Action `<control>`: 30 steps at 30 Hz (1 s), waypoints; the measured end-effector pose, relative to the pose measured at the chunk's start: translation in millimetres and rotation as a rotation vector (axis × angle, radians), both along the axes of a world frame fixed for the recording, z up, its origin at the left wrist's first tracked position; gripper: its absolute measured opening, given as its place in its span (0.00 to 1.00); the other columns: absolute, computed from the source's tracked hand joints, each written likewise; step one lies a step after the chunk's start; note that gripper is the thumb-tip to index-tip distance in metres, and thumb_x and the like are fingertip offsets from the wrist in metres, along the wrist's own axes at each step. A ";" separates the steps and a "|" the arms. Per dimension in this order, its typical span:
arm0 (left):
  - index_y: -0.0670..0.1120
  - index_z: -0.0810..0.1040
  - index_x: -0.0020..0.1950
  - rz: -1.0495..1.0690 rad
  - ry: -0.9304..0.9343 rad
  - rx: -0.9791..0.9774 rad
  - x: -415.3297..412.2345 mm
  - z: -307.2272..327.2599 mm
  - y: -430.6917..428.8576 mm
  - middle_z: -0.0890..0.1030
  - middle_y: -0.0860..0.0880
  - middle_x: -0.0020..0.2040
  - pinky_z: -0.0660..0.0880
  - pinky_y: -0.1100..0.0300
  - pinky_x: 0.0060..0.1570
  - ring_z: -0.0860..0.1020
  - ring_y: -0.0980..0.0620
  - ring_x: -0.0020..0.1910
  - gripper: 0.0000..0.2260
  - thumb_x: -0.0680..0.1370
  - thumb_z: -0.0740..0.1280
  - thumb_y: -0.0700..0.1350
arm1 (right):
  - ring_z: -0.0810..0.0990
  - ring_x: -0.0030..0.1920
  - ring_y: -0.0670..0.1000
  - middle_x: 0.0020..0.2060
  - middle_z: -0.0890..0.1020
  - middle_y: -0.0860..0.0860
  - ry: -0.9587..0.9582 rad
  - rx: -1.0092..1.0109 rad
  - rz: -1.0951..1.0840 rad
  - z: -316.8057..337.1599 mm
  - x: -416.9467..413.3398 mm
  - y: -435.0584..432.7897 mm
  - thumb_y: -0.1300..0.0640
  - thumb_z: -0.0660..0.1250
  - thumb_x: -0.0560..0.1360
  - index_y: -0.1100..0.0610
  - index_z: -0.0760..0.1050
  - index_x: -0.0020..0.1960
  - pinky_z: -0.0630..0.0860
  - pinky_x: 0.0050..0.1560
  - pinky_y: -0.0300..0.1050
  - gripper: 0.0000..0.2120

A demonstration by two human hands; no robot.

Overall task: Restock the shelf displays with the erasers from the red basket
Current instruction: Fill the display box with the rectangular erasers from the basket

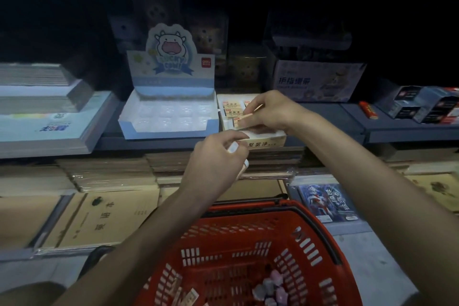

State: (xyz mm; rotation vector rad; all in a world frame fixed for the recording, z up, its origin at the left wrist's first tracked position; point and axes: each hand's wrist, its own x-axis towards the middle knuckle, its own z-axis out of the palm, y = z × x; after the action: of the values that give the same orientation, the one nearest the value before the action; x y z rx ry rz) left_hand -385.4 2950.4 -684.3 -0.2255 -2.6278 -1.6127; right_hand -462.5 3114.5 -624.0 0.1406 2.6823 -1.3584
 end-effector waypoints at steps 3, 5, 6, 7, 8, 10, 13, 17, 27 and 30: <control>0.60 0.85 0.59 -0.001 0.004 -0.008 0.4 0.2 -0.6 0.86 0.54 0.52 0.79 0.59 0.39 0.83 0.54 0.49 0.10 0.81 0.66 0.54 | 0.83 0.47 0.47 0.49 0.83 0.52 0.051 0.155 0.062 -4.5 2.7 1.8 0.62 0.81 0.69 0.58 0.82 0.57 0.79 0.42 0.33 0.18; 0.60 0.85 0.59 0.000 -0.002 0.001 0.4 0.1 -0.9 0.86 0.53 0.53 0.77 0.61 0.38 0.84 0.53 0.50 0.10 0.82 0.66 0.54 | 0.83 0.47 0.49 0.46 0.82 0.50 0.114 0.194 0.059 -8.5 3.1 2.1 0.61 0.82 0.68 0.57 0.82 0.56 0.80 0.45 0.38 0.18; 0.60 0.85 0.59 0.002 -0.007 0.005 -0.1 -0.1 -1.0 0.86 0.53 0.53 0.76 0.61 0.37 0.84 0.53 0.49 0.10 0.82 0.66 0.54 | 0.83 0.45 0.48 0.45 0.83 0.50 0.142 0.192 0.053 -10.0 3.9 1.5 0.60 0.83 0.68 0.57 0.82 0.55 0.79 0.44 0.38 0.18; 0.60 0.85 0.58 0.005 -0.012 0.007 -0.8 0.1 -1.0 0.86 0.53 0.52 0.75 0.62 0.37 0.83 0.54 0.48 0.10 0.82 0.66 0.54 | 0.83 0.44 0.48 0.44 0.83 0.50 0.171 0.201 0.052 -11.9 3.7 0.7 0.60 0.83 0.68 0.57 0.82 0.54 0.78 0.42 0.36 0.17; 0.60 0.85 0.58 0.009 -0.016 0.009 -1.4 0.2 -1.1 0.86 0.54 0.52 0.74 0.62 0.36 0.83 0.55 0.47 0.10 0.82 0.66 0.54 | 0.83 0.44 0.48 0.44 0.84 0.50 0.204 0.226 0.057 -13.4 3.7 -0.5 0.59 0.83 0.67 0.56 0.83 0.53 0.77 0.40 0.34 0.16; 0.61 0.85 0.58 0.009 -0.018 0.003 -2.7 0.3 -1.1 0.86 0.53 0.51 0.75 0.62 0.36 0.83 0.55 0.46 0.10 0.81 0.66 0.54 | 0.83 0.44 0.49 0.43 0.85 0.50 0.279 0.284 0.074 -17.0 2.0 -1.9 0.59 0.83 0.67 0.55 0.85 0.49 0.76 0.40 0.33 0.13; 0.61 0.86 0.58 0.003 -0.033 0.012 -4.0 0.5 -1.7 0.86 0.53 0.50 0.80 0.57 0.35 0.84 0.53 0.44 0.10 0.81 0.66 0.54 | 0.82 0.44 0.47 0.43 0.85 0.48 0.329 0.309 0.072 -22.5 0.9 -2.4 0.59 0.84 0.67 0.54 0.85 0.48 0.75 0.41 0.32 0.12; 0.61 0.86 0.57 -0.001 -0.050 0.021 -2.8 2.4 -2.5 0.86 0.54 0.47 0.84 0.52 0.37 0.84 0.52 0.41 0.10 0.81 0.66 0.54 | 0.80 0.43 0.43 0.45 0.83 0.48 0.342 0.330 0.063 -26.2 0.5 -1.7 0.60 0.82 0.68 0.52 0.87 0.49 0.71 0.40 0.30 0.11; 0.61 0.86 0.57 -0.007 -0.064 0.039 3.5 10.1 -4.8 0.86 0.52 0.49 0.78 0.61 0.31 0.82 0.56 0.39 0.09 0.82 0.67 0.53 | 0.82 0.45 0.44 0.42 0.86 0.46 0.414 0.344 0.081 -27.7 8.6 -1.4 0.63 0.77 0.73 0.52 0.87 0.45 0.81 0.53 0.42 0.06; 0.58 0.86 0.53 0.034 -0.107 0.231 6.8 22.1 -6.1 0.86 0.50 0.46 0.73 0.63 0.24 0.82 0.55 0.34 0.08 0.82 0.67 0.52 | 0.81 0.45 0.43 0.43 0.85 0.45 0.515 0.328 0.030 -16.8 24.0 -3.4 0.60 0.74 0.76 0.50 0.86 0.46 0.77 0.48 0.37 0.05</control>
State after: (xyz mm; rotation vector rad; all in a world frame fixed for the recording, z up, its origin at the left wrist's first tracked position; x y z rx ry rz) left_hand -378.6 2944.3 -662.2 -0.0855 -2.4721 -1.9480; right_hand -438.6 3111.0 -640.8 -0.2539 3.2999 -1.0439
